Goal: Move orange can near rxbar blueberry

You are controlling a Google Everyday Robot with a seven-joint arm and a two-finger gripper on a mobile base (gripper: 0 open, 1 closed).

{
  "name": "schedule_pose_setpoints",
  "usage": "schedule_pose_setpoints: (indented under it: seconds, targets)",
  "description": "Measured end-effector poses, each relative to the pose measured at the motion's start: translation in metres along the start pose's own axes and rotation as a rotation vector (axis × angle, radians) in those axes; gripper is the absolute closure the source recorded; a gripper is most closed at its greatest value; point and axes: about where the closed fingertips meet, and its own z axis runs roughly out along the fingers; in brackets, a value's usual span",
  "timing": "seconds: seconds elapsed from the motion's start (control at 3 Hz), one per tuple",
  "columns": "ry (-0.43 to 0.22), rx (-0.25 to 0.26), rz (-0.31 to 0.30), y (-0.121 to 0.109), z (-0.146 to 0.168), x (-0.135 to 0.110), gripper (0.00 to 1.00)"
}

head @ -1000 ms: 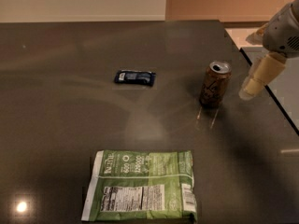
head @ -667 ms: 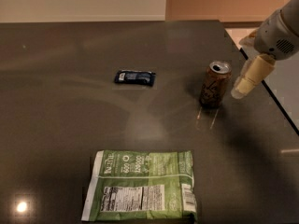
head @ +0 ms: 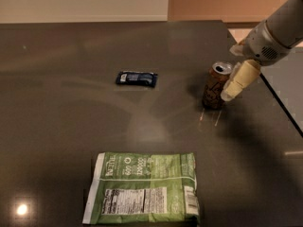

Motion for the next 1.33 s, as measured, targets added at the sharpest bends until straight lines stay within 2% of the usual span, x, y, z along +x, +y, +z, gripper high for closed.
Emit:
schedule_pose_setpoints:
  seconds: [0.33, 1.0, 1.33]
  targets:
    - [-0.013, -0.014, 0.007, 0.001, 0.010, -0.006, 0.16]
    - [-0.024, -0.028, -0.001, 0.004, 0.013, -0.024, 0.62]
    - [-0.046, -0.048, -0.038, 0.011, 0.014, -0.050, 0.86]
